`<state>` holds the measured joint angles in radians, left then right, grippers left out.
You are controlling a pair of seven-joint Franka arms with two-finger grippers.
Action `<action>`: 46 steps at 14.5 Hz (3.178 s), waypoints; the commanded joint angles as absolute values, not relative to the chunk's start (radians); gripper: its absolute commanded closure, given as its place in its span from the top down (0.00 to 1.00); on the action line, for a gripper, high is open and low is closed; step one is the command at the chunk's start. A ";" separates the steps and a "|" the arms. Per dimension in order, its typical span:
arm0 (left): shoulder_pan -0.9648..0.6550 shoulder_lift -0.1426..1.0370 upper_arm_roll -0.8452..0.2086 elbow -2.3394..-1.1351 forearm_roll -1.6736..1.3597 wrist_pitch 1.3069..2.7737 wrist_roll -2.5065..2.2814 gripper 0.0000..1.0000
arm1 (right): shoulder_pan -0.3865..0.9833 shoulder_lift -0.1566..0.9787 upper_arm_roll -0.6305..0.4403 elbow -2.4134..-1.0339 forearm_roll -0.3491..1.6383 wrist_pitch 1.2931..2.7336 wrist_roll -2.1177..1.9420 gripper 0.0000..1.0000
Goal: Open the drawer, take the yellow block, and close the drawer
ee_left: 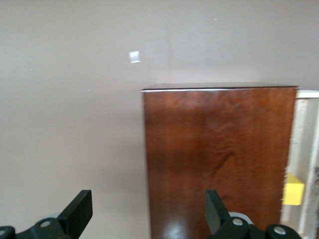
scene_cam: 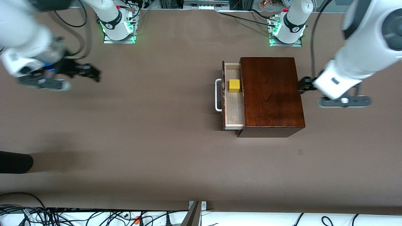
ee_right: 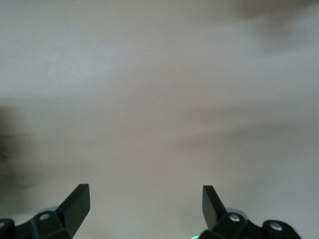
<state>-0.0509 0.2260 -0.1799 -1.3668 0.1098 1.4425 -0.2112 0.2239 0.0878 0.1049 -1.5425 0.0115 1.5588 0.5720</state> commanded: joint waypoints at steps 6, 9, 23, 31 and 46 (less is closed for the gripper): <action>-0.025 -0.015 -0.044 -1.644 -0.014 1.592 -0.012 1.00 | 0.616 0.244 0.104 -1.448 0.000 1.658 1.628 1.00; -0.029 -0.005 -0.051 -1.629 0.015 1.586 -0.009 1.00 | 0.736 0.381 0.104 -1.317 0.006 1.721 2.083 1.00; -0.018 0.008 -0.044 -1.614 0.008 1.552 0.018 1.00 | 0.951 0.785 0.090 -1.112 -0.057 2.088 2.666 1.00; -0.018 0.008 -0.048 -1.612 0.006 1.539 0.017 1.00 | 0.965 0.825 0.091 -1.121 -0.067 2.103 2.661 1.00; -0.021 0.012 -0.051 -1.597 0.003 1.536 0.014 1.00 | 0.957 0.861 0.060 -1.121 -0.101 2.191 2.665 1.00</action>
